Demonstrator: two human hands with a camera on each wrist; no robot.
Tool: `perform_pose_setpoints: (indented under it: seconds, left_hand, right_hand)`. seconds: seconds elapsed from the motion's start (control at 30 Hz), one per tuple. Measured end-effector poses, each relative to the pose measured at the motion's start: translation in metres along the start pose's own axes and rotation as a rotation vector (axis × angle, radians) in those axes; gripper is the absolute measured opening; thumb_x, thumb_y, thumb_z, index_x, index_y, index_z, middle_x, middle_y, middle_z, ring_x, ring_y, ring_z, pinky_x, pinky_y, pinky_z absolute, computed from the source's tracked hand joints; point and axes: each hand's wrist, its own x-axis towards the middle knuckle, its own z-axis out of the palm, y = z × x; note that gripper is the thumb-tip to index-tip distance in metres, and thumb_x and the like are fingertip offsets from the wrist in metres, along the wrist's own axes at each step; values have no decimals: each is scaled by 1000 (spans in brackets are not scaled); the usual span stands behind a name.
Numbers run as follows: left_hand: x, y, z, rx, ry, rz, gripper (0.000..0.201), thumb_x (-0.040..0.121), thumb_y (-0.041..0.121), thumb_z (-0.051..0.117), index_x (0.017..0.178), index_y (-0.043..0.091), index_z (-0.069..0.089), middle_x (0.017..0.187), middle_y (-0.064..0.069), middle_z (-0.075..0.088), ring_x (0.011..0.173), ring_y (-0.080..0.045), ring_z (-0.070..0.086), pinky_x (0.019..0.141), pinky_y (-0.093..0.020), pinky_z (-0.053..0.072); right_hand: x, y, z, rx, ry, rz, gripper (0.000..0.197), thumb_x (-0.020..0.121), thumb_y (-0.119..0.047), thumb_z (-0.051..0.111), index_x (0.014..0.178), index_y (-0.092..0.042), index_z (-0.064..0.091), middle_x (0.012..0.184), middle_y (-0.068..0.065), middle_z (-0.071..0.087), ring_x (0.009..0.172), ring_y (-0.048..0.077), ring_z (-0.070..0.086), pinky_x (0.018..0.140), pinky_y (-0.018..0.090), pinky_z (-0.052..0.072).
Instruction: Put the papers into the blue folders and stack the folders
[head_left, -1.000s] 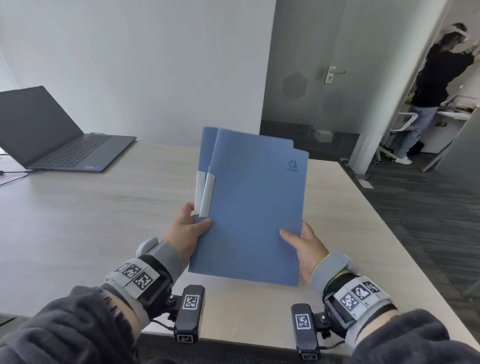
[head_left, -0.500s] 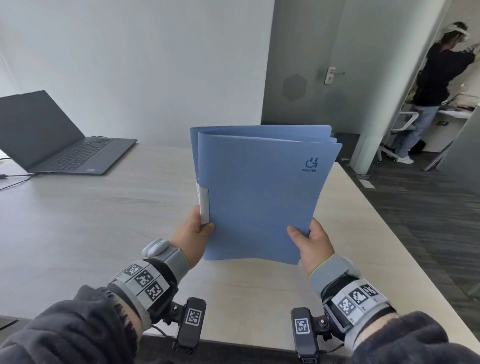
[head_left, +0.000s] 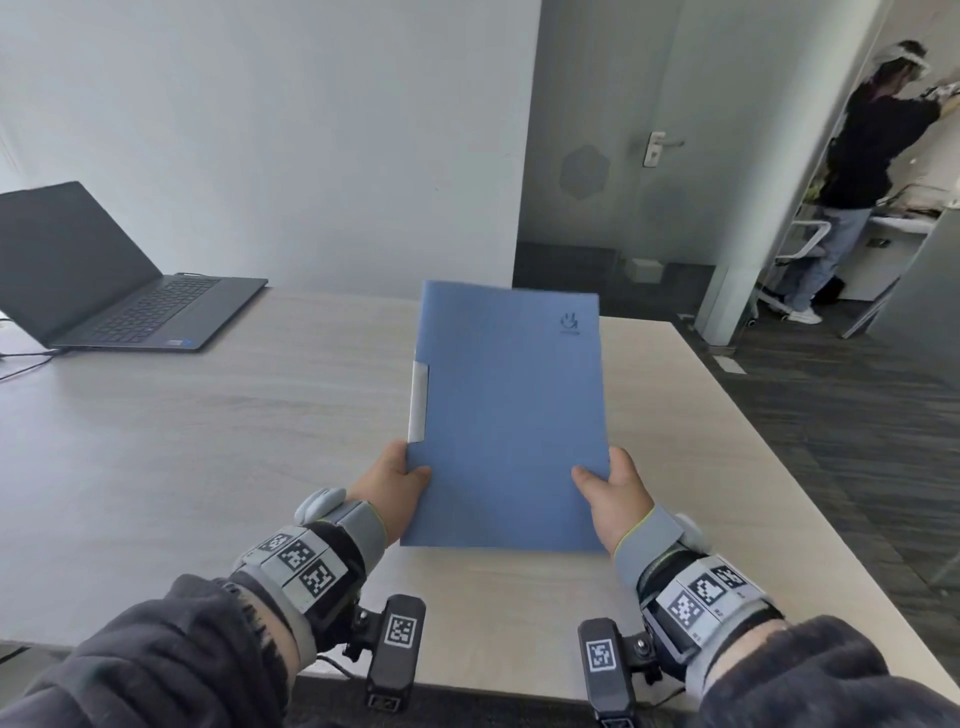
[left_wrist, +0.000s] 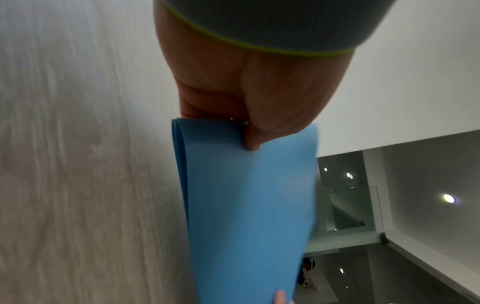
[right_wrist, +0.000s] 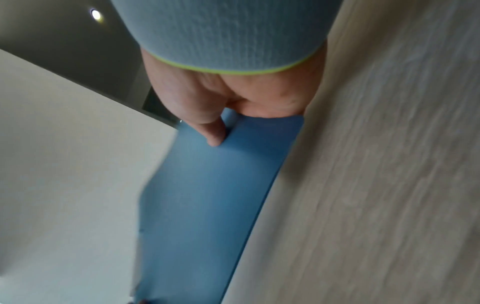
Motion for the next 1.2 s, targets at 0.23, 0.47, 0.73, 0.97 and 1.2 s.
perform_pose_setpoints:
  seconds: [0.23,0.47,0.73,0.97,1.2]
  left_hand:
    - [13,-5,2,176,-151,-191,36,84,28,55,112,7,60,108,-18,69,99,-40,69,83,-58,59]
    - [5,9,-4,422,-150,-173,26,88,34,57,97,10,63,79,-9,69,57,-27,65,48,-27,51]
    - [3,2,-14,468,-96,-145,31,74,41,70,88,15,62,72,-9,75,62,-29,75,64,-38,64]
    - [2,-1,-11,514,-90,-116,35,77,48,65,87,14,62,72,-11,76,59,-28,75,65,-37,64]
    - [-2,-2,-19,515,-124,-124,35,73,49,56,90,20,63,71,-9,77,57,-26,75,69,-42,64]
  right_hand:
    - [5,-3,-3,-246,-106,197,11,87,-1,63,96,-7,60,94,13,64,85,25,61,65,32,49]
    - [9,2,-14,-620,-170,214,33,67,-39,66,93,-18,69,86,1,75,79,24,72,80,37,59]
    - [-1,-6,-16,-757,-107,194,37,71,-50,57,78,-15,68,65,1,64,64,26,62,62,29,49]
    - [-7,-12,-16,-602,-96,233,26,75,-42,56,77,-18,65,54,2,54,45,24,49,49,26,44]
    - [-20,-23,-19,-549,-121,272,21,78,-41,58,85,-23,66,63,6,57,57,25,54,50,26,48]
